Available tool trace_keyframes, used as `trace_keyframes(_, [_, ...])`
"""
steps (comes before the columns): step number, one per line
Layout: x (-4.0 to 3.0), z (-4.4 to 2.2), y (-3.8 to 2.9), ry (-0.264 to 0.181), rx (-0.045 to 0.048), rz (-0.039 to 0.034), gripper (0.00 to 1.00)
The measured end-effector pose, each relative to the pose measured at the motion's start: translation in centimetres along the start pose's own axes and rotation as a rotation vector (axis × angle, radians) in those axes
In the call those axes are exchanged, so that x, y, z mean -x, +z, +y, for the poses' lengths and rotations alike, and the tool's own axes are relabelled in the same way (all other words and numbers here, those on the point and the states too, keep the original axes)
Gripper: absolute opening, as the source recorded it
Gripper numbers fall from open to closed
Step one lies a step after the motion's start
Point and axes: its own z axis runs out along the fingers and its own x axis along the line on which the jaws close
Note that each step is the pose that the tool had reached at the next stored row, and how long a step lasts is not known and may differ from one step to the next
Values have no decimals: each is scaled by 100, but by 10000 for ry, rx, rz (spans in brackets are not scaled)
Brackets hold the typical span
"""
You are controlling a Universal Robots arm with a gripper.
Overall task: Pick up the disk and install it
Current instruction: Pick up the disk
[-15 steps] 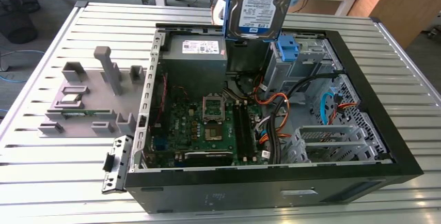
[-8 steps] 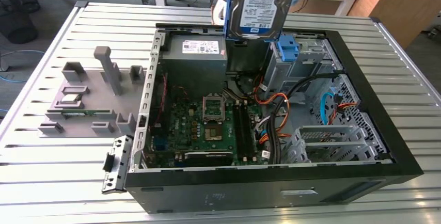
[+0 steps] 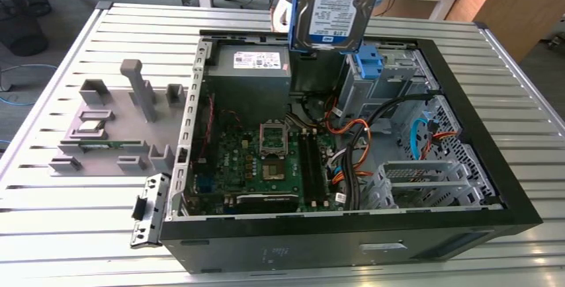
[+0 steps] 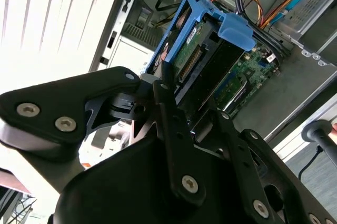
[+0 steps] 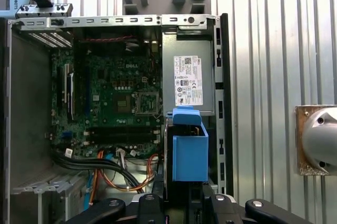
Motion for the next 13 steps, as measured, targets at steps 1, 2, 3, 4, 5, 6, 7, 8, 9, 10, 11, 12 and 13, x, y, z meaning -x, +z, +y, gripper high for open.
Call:
trace_keyframes(1, [0,-3,0,0,0,1,35])
trace_keyframes(2, [0,-6,0,1,0,1,35])
trace_keyframes(3, [0,-9,0,1,0,2,35])
trace_keyframes(4, [0,-13,-1,1,0,4,35])
trace_keyframes(5, [-1,-16,-1,2,0,5,35])
trace_keyframes(6, [-1,-19,-1,2,0,7,35])
trace_keyframes(7, [-1,-23,-1,2,0,8,35])
trace_keyframes(8, [-1,-27,-1,3,0,9,35])
trace_keyframes(9, [-1,-32,-2,3,0,11,35])
trace_keyframes(10, [-1,-38,-2,3,0,12,35])
trace_keyframes(11, [-1,-46,-2,3,0,13,35])
trace_keyframes(12, [-1,-56,-3,3,0,13,35])
trace_keyframes(13, [-1,-66,-3,3,-1,13,35])
